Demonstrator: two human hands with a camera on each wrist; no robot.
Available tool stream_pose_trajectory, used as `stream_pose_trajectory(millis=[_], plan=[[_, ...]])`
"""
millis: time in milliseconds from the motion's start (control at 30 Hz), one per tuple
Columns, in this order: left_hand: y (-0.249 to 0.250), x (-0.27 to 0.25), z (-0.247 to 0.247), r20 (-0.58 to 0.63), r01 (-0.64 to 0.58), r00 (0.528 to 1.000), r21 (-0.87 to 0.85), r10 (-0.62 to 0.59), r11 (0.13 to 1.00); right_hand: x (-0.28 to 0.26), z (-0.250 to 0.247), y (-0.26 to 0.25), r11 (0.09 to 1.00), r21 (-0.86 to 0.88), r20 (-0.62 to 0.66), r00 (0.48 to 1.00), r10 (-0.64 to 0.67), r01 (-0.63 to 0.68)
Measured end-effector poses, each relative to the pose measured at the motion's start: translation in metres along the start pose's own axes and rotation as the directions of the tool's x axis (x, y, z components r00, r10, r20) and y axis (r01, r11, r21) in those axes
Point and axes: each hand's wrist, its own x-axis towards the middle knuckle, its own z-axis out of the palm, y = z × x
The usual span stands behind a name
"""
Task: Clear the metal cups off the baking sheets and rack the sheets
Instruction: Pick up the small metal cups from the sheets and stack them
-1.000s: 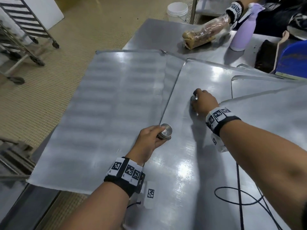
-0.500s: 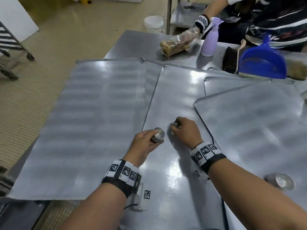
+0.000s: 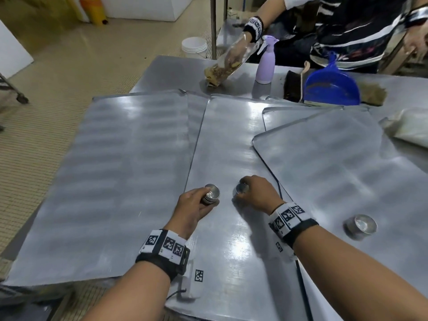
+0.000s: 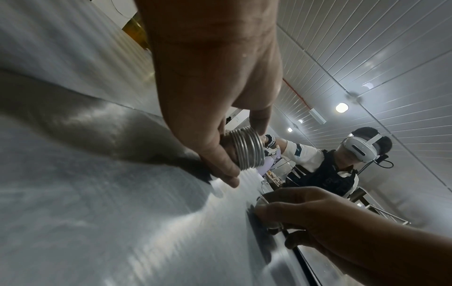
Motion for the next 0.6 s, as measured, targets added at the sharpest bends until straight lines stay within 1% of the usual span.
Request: stream_pose_trajectory(millis=[67,133,167,267,367,467,533,600], plan=[[-0.003,-0.002,0.004,0.014,-0.002,1.0,0.012,0.002,1.0,-0.011,-0.007,-0.002,0.987,0.158,-0.048,0.999,0.003,0.005],[-0.006,-0.004,0.011,0.048,-0.004,0.999,0.046,0.002,0.999,-0.026,-0.015,-0.007,0.946,0.324,-0.086,0.996,0.006,0.023],[-0.007,-0.005,0.017,0.074,-0.003,0.997,0.066,-0.001,0.998,-0.033,-0.017,-0.009,0.928,0.371,-0.097,0.995,-0.003,0.039],[-0.014,-0.011,0.039,0.171,0.0,0.985,0.09,-0.015,0.996,-0.054,-0.021,-0.007,0.914,0.401,-0.116,0.993,-0.022,0.067],[-0.021,-0.02,0.065,0.26,-0.005,0.965,0.113,-0.024,0.994,-0.072,-0.027,0.003,0.93,0.364,-0.16,0.987,0.008,0.052],[-0.029,-0.029,0.087,0.297,-0.003,0.954,0.14,-0.039,0.99,-0.088,-0.033,0.018,0.925,0.379,-0.206,0.977,0.049,0.034],[-0.035,-0.035,0.099,0.321,-0.014,0.947,0.138,-0.031,0.99,-0.098,-0.036,0.029,0.915,0.404,-0.215,0.974,0.073,0.021],[-0.041,-0.041,0.109,0.359,-0.025,0.933,0.144,-0.028,0.989,-0.107,-0.037,0.039,0.908,0.418,-0.228,0.971,0.071,0.032]])
